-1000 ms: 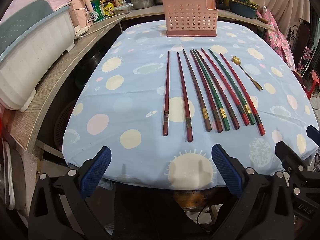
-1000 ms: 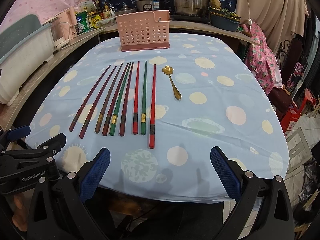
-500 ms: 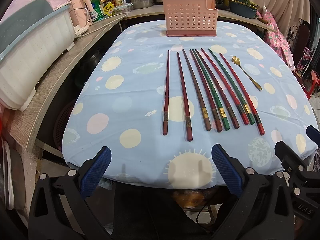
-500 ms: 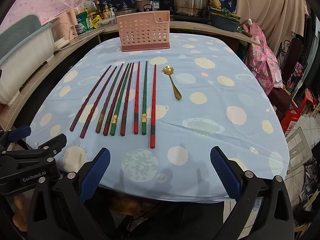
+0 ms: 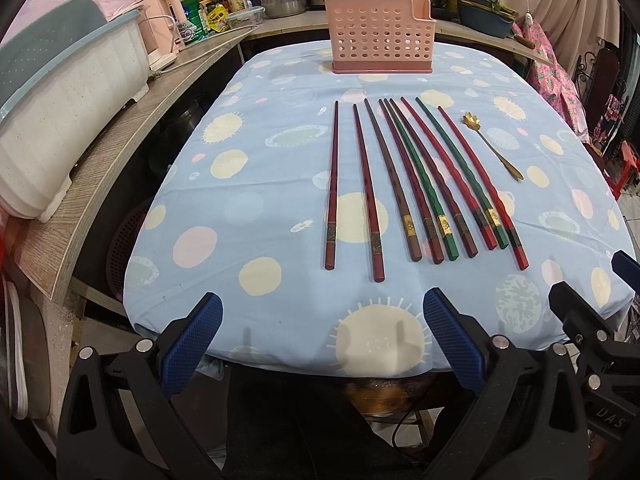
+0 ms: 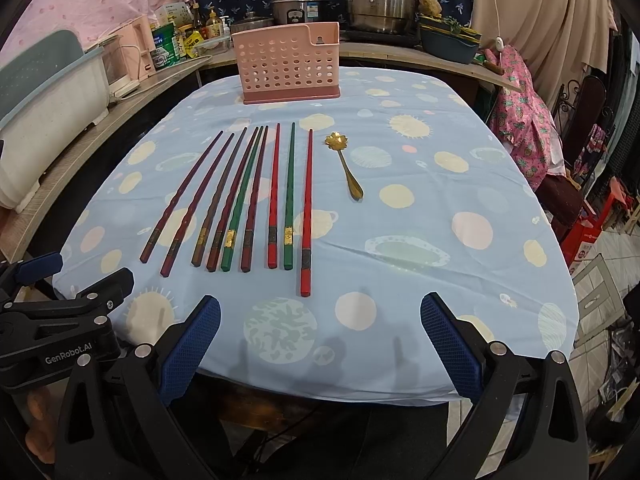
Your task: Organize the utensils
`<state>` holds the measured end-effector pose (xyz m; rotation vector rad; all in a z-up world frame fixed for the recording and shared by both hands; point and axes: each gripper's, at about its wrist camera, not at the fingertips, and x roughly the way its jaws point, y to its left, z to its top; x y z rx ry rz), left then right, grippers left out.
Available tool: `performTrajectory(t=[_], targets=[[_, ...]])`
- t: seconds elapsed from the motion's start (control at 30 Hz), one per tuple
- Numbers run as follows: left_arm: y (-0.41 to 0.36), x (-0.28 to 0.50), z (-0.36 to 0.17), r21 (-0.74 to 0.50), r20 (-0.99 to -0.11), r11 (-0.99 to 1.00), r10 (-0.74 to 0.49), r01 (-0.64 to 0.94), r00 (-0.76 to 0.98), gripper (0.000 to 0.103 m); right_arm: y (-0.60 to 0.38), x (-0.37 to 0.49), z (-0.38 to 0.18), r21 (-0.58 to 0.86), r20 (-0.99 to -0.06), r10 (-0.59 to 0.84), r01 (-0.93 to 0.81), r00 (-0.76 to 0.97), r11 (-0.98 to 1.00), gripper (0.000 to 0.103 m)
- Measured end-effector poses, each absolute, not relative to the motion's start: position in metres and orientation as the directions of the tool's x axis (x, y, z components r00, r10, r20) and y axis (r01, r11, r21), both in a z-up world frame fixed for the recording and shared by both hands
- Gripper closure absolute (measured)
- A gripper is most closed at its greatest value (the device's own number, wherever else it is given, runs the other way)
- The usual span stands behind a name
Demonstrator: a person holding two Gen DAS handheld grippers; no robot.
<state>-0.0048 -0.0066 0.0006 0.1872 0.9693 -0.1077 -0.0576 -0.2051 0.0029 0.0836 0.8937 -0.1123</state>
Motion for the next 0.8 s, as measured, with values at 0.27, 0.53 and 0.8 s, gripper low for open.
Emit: performTrajectory(t=[0.27, 0.53, 0.8], targets=[[-0.0072, -0.0049, 0.0003, 0.109, -0.827, 0.978, -0.009, 0.176, 0.562, 0.007, -0.2054, -0.0578, 0.0025, 0.027, -0.781, -0.062, 0.132, 0.621, 0.991, 0.007], [-0.0091, -0.0059, 0.0004, 0.108, -0.827, 0.979, -0.01, 0.175, 0.561, 0.007, -0.2052, -0.058, 0.0025, 0.027, -0.781, -0.062, 0.133, 0.621, 0.991, 0.007], [-0.0077, -0.0056, 0.0004, 0.106, -0.828, 0.979, -0.01, 0.175, 0.56, 0.007, -0.2053, -0.0581, 0.0025, 0.028, -0.781, -0.061, 0.132, 0.621, 0.991, 0.007]])
